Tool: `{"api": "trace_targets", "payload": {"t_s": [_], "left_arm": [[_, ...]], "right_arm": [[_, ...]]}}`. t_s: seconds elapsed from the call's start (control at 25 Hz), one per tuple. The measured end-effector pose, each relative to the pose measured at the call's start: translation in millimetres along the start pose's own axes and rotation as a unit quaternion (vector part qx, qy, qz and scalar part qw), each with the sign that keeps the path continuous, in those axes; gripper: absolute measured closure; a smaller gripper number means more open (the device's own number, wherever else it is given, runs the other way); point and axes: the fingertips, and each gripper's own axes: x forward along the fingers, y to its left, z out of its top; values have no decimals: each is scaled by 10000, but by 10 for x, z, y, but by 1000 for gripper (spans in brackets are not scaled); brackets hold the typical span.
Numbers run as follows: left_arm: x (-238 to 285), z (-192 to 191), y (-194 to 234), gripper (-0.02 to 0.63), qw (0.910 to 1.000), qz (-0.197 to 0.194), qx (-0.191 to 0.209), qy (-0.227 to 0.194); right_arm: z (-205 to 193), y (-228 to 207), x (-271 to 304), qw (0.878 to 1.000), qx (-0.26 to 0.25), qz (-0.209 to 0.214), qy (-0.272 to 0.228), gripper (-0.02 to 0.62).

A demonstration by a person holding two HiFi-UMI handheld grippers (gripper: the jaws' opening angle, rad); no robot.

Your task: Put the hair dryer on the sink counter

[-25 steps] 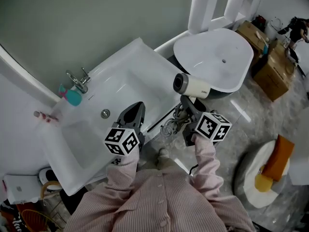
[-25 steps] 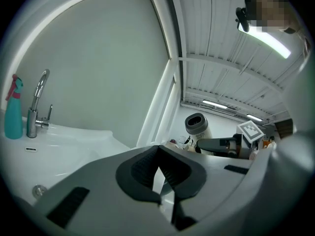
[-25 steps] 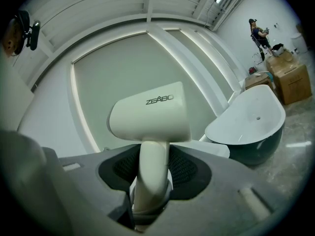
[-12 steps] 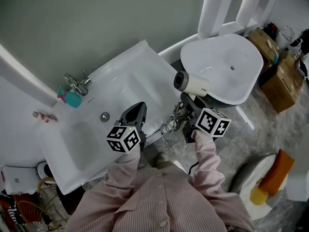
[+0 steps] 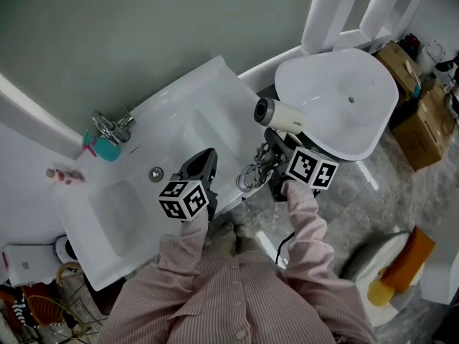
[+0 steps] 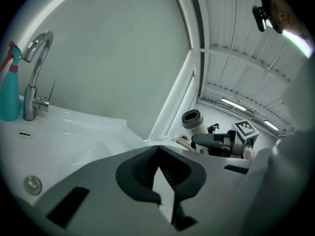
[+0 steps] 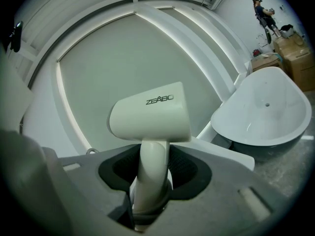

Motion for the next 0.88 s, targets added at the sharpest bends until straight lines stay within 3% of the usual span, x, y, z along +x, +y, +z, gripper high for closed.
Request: {"api": "trace_targets", "payload": {"t_s": [0.32,0.88], "left_arm": [[327,-164,309,607,9989,104,-364,293],[664,-493,655,609,9941,285,-715,758]], "right_arm": [[-114,-307,565,9968,-122,-234,759,437],[-565,-675,1231,9757,-539,-533,2057,437]]}}
